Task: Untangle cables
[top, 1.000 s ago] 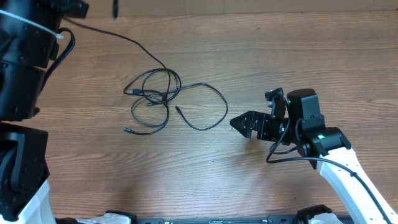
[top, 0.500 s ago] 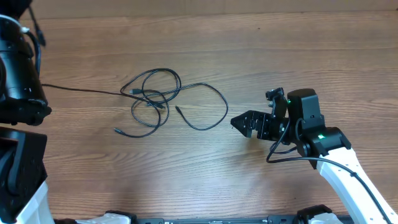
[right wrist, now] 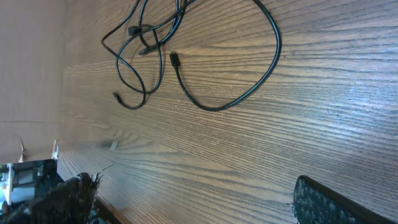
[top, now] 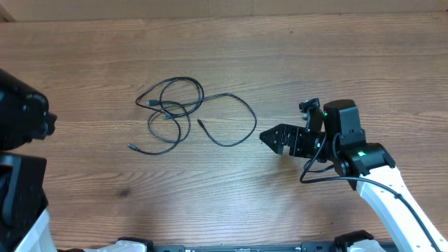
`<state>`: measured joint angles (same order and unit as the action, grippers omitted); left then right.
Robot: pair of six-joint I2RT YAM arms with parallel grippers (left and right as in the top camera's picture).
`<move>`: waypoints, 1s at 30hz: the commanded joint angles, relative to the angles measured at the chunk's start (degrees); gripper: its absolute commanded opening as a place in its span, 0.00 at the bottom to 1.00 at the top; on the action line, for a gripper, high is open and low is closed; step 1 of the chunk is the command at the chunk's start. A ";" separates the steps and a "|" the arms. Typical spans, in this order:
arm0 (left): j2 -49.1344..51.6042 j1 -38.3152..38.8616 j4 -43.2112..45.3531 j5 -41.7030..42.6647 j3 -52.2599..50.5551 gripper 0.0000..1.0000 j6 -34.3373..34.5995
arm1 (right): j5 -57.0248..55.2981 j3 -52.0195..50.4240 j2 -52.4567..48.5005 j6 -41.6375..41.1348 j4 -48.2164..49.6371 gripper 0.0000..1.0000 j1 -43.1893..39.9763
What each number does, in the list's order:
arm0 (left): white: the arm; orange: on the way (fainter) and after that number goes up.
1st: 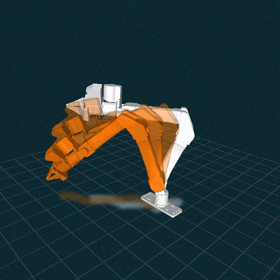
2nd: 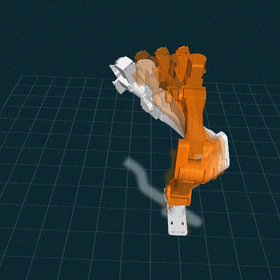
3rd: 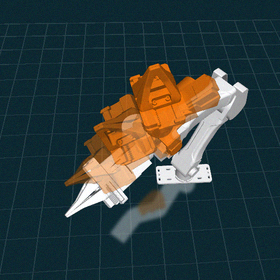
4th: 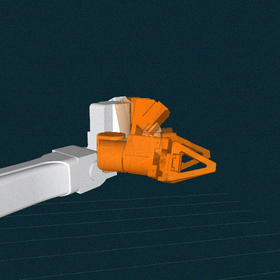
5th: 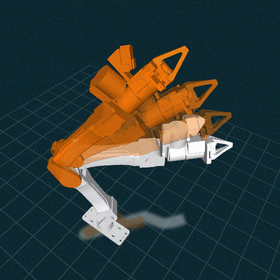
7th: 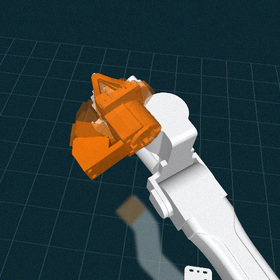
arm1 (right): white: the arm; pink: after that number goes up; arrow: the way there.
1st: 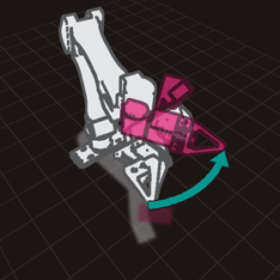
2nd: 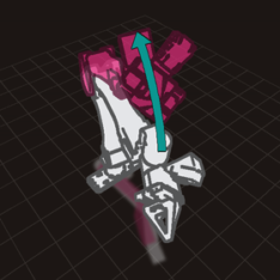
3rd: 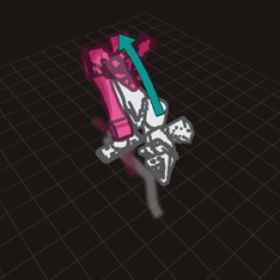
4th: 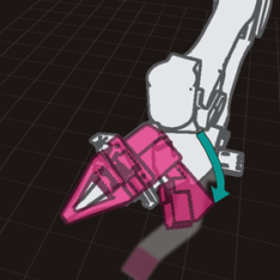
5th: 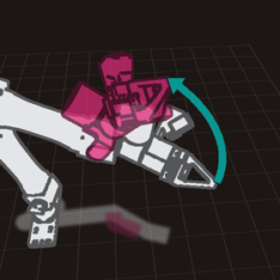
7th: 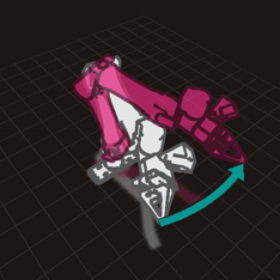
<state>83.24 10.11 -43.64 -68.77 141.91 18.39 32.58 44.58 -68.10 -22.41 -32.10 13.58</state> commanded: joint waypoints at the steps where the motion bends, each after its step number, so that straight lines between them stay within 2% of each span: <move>1: 1.73 -2.67 -4.22 -4.83 0.70 0.04 -3.13 | -0.59 0.39 -0.02 0.42 0.46 1.00 -0.17; 7: 4.39 -5.81 -13.05 -2.84 0.70 0.04 -2.51 | -0.61 0.39 -0.02 0.42 0.46 1.00 -0.15; 10: 5.55 -8.07 -18.10 1.20 0.70 0.04 1.84 | -0.59 0.39 -0.02 0.42 0.44 1.00 -0.17; 16: 7.67 -17.62 -27.47 15.54 0.70 0.04 9.51 | -0.63 0.39 -0.02 0.42 0.04 1.00 -0.17; 23: 12.85 -36.24 -40.17 35.28 0.70 0.04 24.22 | -0.63 0.39 -0.02 0.42 0.28 1.00 -0.17; 25: 15.13 -41.13 -42.42 41.99 0.70 0.04 26.32 | -0.83 0.39 -0.02 0.42 0.28 1.00 -0.17; 26: 17.68 -45.27 -44.61 48.19 0.70 0.04 27.63 | -1.16 0.39 -0.02 0.42 0.28 1.00 -0.17; 30: 23.37 -51.54 -49.11 55.84 0.70 0.04 30.40 | -1.70 0.39 -0.02 0.42 0.28 1.00 -0.17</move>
<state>101.32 -35.88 -89.91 -27.11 142.17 42.70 32.03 44.58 -68.10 -22.44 -32.18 13.58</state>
